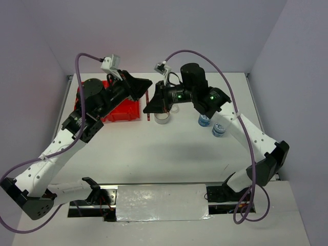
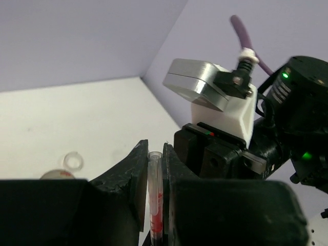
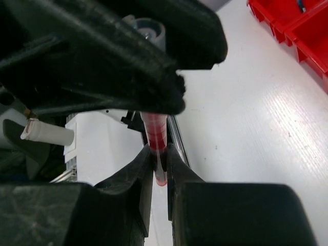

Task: Sort the stationery into containers
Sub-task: Close the pen cap on the pen.

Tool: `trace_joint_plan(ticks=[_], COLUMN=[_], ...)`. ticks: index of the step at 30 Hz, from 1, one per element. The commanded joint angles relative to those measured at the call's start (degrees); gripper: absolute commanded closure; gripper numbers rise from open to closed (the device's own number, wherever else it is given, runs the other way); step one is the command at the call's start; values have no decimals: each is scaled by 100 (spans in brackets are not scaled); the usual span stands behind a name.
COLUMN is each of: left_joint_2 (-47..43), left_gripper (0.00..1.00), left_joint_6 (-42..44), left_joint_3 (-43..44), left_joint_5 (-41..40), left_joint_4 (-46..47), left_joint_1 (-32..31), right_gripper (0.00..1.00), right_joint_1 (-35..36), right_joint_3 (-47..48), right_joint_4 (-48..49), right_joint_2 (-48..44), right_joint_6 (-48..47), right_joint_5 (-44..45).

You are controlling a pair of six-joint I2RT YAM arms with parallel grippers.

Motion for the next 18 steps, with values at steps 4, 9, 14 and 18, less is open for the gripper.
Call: trace_joint_plan(ticks=[4,9,14,18], left_joint_2=[378,158,131,167], left_gripper=[93,53,70,59], left_joint_6=[128,-39,-48,-74], left_joint_3=[1045,1266,1477,1495], left_joint_5=[232,90,415,687], left_joint_4=[-3385,-2781,-2427,-2322], left_joint_1=[-75,4,145,241], right_gripper=[100,100,100,100], right_joint_1=[-50,48,57,92], right_joint_3=[-664,-1139,-1333,-1359], right_joint_4=[3078,2867,2691,2638], right_joint_2=[-1139,-1377,-1526,-1544], right_joint_6=[72,10,-8,-17], right_joint_5=[620,612,629,568])
